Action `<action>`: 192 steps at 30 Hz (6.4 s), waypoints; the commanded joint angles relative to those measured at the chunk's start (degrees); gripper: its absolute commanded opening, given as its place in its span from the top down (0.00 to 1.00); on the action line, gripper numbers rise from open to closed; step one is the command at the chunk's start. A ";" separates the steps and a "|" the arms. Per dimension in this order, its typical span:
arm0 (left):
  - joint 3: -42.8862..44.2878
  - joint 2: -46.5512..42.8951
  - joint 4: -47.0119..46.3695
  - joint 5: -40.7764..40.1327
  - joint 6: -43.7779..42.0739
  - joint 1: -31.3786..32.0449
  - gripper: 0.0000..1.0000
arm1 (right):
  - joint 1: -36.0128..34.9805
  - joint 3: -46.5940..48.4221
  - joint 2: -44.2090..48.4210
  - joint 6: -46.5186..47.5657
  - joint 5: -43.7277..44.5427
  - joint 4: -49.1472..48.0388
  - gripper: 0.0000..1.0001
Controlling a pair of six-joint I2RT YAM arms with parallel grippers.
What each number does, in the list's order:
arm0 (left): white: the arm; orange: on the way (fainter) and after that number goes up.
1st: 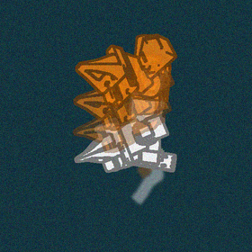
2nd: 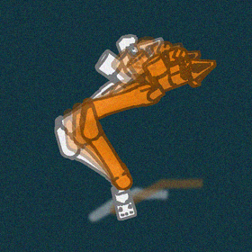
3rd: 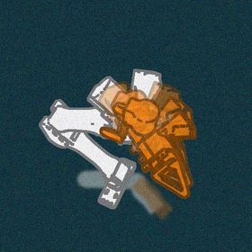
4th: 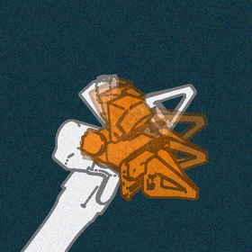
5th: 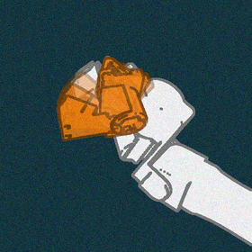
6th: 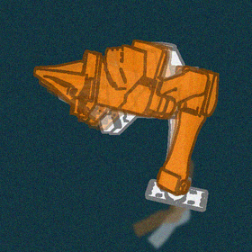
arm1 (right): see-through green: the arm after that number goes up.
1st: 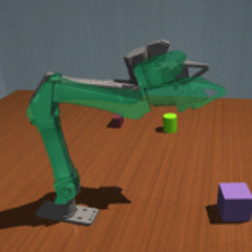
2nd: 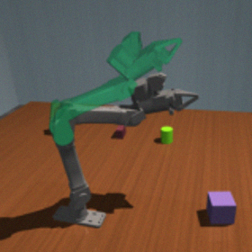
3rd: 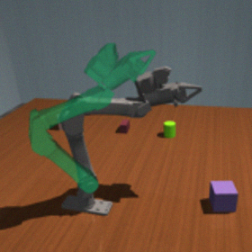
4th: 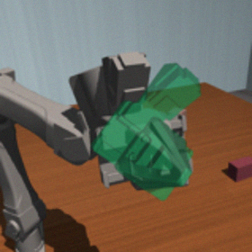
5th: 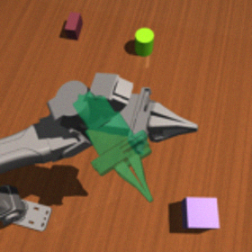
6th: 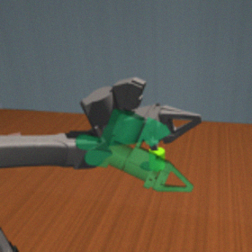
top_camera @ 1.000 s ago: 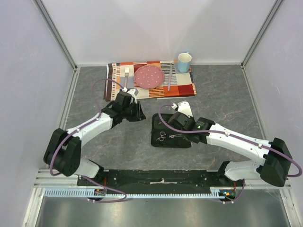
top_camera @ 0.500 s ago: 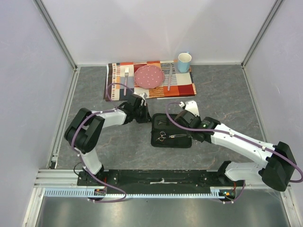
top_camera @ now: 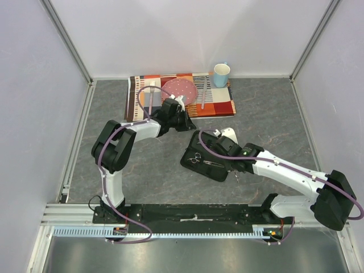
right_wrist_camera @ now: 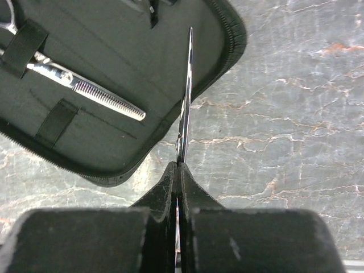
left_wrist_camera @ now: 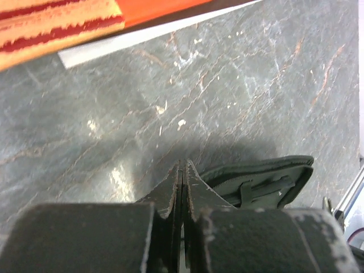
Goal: Sort the hair-cutting tools
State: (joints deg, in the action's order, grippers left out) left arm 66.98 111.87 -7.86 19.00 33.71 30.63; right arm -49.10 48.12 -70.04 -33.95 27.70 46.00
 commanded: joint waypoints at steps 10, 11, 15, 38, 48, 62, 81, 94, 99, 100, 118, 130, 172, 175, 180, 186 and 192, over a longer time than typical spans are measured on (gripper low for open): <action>4.91 -3.23 5.10 0.95 -3.47 0.22 0.98 | -3.45 1.19 -1.85 8.46 -16.71 0.76 1.00; 4.57 -5.77 6.35 0.42 -3.91 0.22 0.98 | -3.89 1.45 -2.29 8.73 -17.07 1.02 1.00; 2.02 -11.49 11.37 -1.34 -5.59 0.22 0.98 | -4.25 1.28 -2.12 8.73 -17.95 1.99 1.00; -6.34 -17.57 9.79 0.86 -4.54 0.22 0.98 | -5.65 0.48 -6.25 5.39 -16.19 0.76 0.59; -6.77 -18.10 10.05 0.77 -4.89 0.22 0.98 | -5.92 3.21 -4.23 4.78 -13.29 3.57 0.57; -7.39 -20.20 10.14 1.65 -4.62 0.22 0.98 | -7.32 -5.22 -3.00 -2.95 -16.19 -5.47 0.53; -8.53 -21.00 11.11 2.97 -5.06 0.22 0.97 | -8.38 -9.97 -6.25 -5.86 -17.95 -12.69 0.65; -10.73 -23.10 12.16 4.11 -5.76 0.22 0.97 | -8.29 -3.04 -4.85 -2.70 -12.33 -4.97 1.00; -11.08 -22.49 15.24 4.11 -5.50 0.39 0.98 | -5.93 1.88 -2.47 -2.08 -4.51 -0.21 1.00; -11.17 -22.32 15.94 3.33 -5.50 0.48 0.98 | -5.22 2.07 -2.30 -1.99 -4.07 0.49 1.00; -13.72 -17.14 17.70 1.74 -3.57 6.02 0.98 | -3.90 10.68 -8.62 8.64 -5.20 9.73 1.00; -8.45 -7.38 17.44 -4.85 -1.37 6.02 0.98 | -4.33 7.61 -5.20 7.59 -7.31 8.58 1.00; -13.46 -26.71 30.97 -20.31 -2.69 -2.77 0.92 | -11.63 23.07 -27.95 31.31 -14.70 9.46 1.00; -13.46 -25.49 30.97 -22.95 -1.64 -3.47 0.91 | -11.72 23.86 -28.48 32.28 -13.99 10.25 1.00; -11.88 -21.53 30.80 -26.30 -1.02 -3.65 0.91 | -11.63 24.13 -29.01 32.72 -12.68 11.04 1.00; -10.64 -16.69 28.52 -22.79 -1.55 -3.65 0.91 | -11.63 23.16 -28.66 32.99 -13.02 11.31 1.00; -9.50 -13.53 27.20 -19.36 -2.34 -3.47 0.91 | -11.72 21.58 -28.75 33.52 -15.31 10.87 1.00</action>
State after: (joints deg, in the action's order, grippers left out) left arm 55.00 96.86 22.06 -2.81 32.03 27.07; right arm -60.55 70.00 -98.98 -1.52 13.37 56.29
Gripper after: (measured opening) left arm 0.091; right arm 0.031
